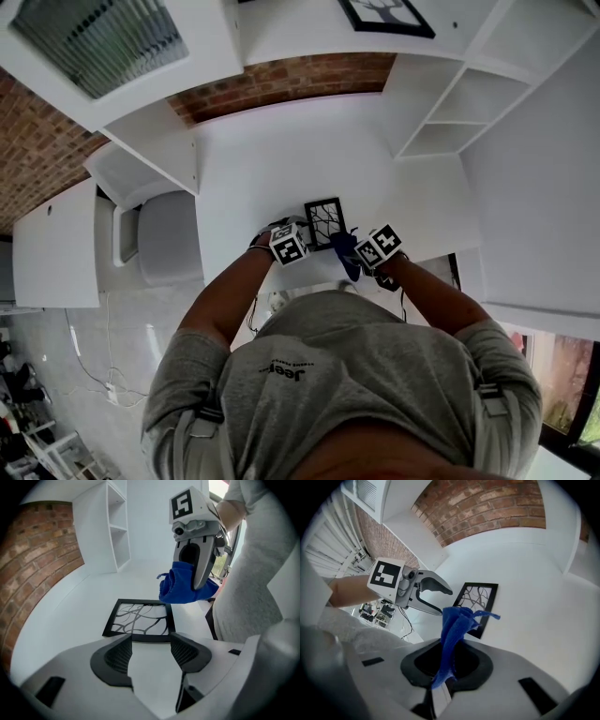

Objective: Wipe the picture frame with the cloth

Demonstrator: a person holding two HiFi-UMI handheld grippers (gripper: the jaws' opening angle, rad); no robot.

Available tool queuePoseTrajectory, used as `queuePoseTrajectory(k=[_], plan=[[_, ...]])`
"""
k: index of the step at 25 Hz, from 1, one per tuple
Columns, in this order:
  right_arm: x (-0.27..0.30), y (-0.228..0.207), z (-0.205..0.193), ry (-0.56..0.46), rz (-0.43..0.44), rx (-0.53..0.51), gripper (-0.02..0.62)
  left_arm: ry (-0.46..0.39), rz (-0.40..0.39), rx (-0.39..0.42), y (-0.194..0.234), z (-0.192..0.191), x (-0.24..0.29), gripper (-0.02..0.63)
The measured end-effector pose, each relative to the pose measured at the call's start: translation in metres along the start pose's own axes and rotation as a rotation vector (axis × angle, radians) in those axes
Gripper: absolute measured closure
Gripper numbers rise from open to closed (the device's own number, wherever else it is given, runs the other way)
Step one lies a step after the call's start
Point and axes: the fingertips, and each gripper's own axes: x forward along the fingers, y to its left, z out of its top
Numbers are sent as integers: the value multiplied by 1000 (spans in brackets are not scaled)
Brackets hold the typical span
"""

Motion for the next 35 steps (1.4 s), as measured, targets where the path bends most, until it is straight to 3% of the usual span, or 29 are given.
queuePoseTrajectory(k=[10,19,29,35], plan=[[-35,-7,24,-78,-28,-10,543,-170,105,-223,14,-12,-66,365],[-63,-6,49,-138,-60,-52,543,-379,200,-432,19,-13,-125,393],[-130,12,102,-357,-71,-114,543,-657,357,-624,44,-12,-215,487],[-174,26,132,-509,-79,-178,543,-828,404,-698,48,0,-260,557]])
